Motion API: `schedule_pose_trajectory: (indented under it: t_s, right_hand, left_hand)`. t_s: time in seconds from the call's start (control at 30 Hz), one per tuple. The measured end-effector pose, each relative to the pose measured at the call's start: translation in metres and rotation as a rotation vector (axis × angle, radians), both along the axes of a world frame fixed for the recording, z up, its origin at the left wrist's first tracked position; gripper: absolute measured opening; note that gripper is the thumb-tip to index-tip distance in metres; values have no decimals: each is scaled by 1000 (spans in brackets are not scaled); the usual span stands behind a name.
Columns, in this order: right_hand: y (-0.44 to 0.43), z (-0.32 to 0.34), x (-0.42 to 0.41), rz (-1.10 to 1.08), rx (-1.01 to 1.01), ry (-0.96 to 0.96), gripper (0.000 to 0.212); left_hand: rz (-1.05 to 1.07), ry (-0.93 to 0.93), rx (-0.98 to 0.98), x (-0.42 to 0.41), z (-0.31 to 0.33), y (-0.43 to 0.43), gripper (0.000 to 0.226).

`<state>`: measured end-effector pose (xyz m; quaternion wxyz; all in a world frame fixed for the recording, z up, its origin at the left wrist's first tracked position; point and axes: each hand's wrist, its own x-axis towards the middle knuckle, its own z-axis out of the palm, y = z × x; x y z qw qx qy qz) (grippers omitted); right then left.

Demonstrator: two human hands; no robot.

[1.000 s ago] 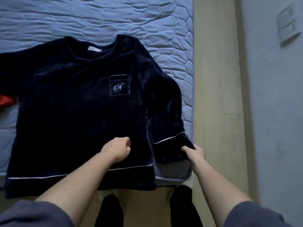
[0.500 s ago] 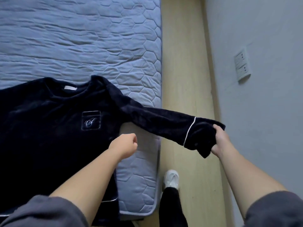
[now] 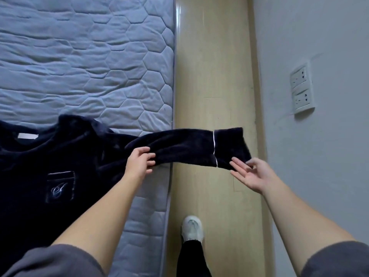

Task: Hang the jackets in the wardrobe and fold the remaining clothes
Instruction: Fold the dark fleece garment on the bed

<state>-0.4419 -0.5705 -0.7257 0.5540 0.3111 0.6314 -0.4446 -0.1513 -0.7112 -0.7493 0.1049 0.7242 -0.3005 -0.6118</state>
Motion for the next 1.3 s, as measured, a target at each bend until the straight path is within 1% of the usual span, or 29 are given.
schedule_pose_trajectory:
  t_s: [0.1, 0.13, 0.17, 0.2, 0.23, 0.27, 0.33, 0.37, 0.4, 0.47, 0.5, 0.53, 0.57, 0.6, 0.63, 0.7, 0.77, 0.8, 0.83, 0.9, 0.93, 1.0, 1.07, 1.1, 1.13, 1.2, 1.23, 1.27, 1.3]
  right_hand:
    - [-10, -22, -2, 479, 246, 74, 4]
    - [-10, -29, -3, 585, 325, 125, 7]
    - [-9, -35, -5, 675, 378, 169, 14]
    - [-8, -42, -8, 729, 396, 229, 18]
    - [-6, -47, -11, 775, 385, 306, 20]
    - [-3, -52, -12, 815, 349, 376, 19]
    - [6, -58, -13, 879, 226, 426, 18]
    - [10, -60, -15, 924, 159, 388, 24]
    - [13, -61, -16, 961, 107, 314, 34]
    - [18, -65, -17, 989, 73, 142, 46]
    - [19, -67, -17, 975, 70, 85, 46]
    - [20, -69, -16, 962, 73, 51, 40]
    - [20, -70, -16, 980, 86, 29, 28]
    - [19, -71, -15, 1026, 108, 11, 17]
    - [17, -72, -14, 1089, 138, -4, 16]
    - [16, -79, -10, 1222, 219, 31, 25]
    - [16, -87, -6, 1318, 316, 211, 22]
    - [17, -91, -4, 1315, 338, 297, 22]
    - [19, -95, -3, 1260, 331, 318, 24]
    - [22, -96, 1, 1071, 277, 225, 24]
    - [23, -96, 1, 1003, 256, 207, 24]
    - [26, -96, -2, 906, 247, 339, 21]
    - [27, -88, -9, 698, 253, 514, 31]
    - [28, -81, -13, 581, 256, 569, 37]
    - [29, -76, -16, 485, 263, 607, 42]
    - [29, -68, -15, 386, 272, 612, 46]
    - [28, -68, -12, 342, 279, 586, 44]
    - [27, -67, -7, 290, 278, 550, 38]
    - [26, -68, -2, 259, 271, 517, 30]
  left_hand:
    - [-438, -334, -65, -17, -10, 0, 30]
    - [-562, -465, -114, -21, -10, 0, 29]
    - [-615, -581, -196, -23, -9, -2, 28]
    - [-605, -669, -288, -25, -6, -4, 30]
    - [-565, -737, -363, -25, -4, -6, 34]
    - [-528, -791, -390, -24, -3, -8, 41]
    - [-529, -810, -292, -17, -4, -12, 57]
    - [-568, -780, -227, -12, -6, -12, 63]
    - [-628, -746, -184, -8, -8, -12, 67]
    - [-741, -704, -181, -1, -14, -9, 72]
    - [-777, -699, -198, 2, -15, -7, 73]
    - [-804, -703, -214, 5, -17, -4, 75]
    - [-830, -711, -223, 6, -18, -1, 76]
    - [-856, -722, -224, 7, -19, 1, 76]
    - [-881, -733, -221, 6, -20, 4, 77]
    - [-911, -753, -217, 4, -21, 6, 78]
    - [-908, -758, -205, 1, -21, 6, 78]
    - [-904, -759, -196, 0, -21, 6, 78]
    - [-901, -762, -189, 0, -22, 5, 78]
    - [-905, -779, -177, -2, -22, 5, 77]
    - [-906, -785, -175, -4, -22, 5, 77]
    - [-908, -803, -178, -5, -23, 8, 77]
    - [-896, -802, -239, -5, -22, 8, 77]
    - [-920, -771, -307, -2, -21, 9, 77]
    - [-1019, -711, -396, 0, -21, 9, 79]
    - [-1390, -541, -574, 5, -21, 10, 82]
    - [-1531, -515, -622, 6, -22, 11, 83]
    - [-1554, -574, -640, 7, -24, 11, 83]
    - [-1456, -687, -641, 7, -28, 11, 83]
